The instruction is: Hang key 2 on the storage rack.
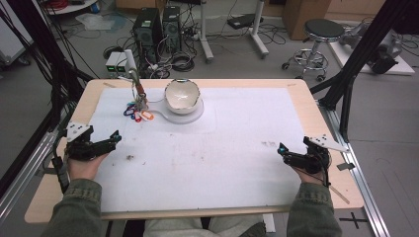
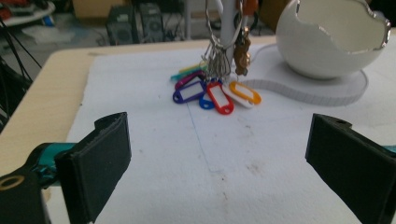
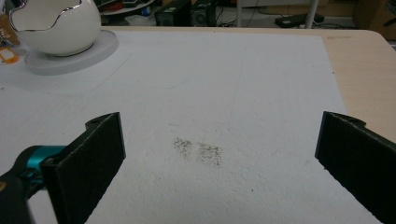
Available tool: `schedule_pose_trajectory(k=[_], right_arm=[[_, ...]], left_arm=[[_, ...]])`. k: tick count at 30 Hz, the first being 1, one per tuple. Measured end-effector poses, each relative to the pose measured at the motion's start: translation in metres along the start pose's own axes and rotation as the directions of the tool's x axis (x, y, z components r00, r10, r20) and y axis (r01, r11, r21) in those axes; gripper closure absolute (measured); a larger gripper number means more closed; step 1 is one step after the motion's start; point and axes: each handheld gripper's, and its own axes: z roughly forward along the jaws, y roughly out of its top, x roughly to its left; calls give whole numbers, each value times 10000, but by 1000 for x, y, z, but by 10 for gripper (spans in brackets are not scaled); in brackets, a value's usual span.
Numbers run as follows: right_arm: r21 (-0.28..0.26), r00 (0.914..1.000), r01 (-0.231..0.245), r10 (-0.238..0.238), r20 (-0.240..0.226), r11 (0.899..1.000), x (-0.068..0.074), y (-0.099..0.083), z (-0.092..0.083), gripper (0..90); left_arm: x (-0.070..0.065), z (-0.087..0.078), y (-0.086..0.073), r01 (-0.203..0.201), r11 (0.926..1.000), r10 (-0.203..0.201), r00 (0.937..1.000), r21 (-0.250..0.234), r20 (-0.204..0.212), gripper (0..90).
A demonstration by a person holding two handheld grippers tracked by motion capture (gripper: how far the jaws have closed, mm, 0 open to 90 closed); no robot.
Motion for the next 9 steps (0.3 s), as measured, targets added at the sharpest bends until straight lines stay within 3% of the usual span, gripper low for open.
schedule_pose_trajectory(k=[5,9], right_arm=[[13,10000,-20,20,20,10000,-1,-1,1,7],[77,10000,-35,35,7,10000,-1,-1,2,7]], left_arm=[[-2,-2,-3,-106,9999,105,9999,127,83,74],[1,-3,-4,139,9999,-140,9997,6,192,74]])
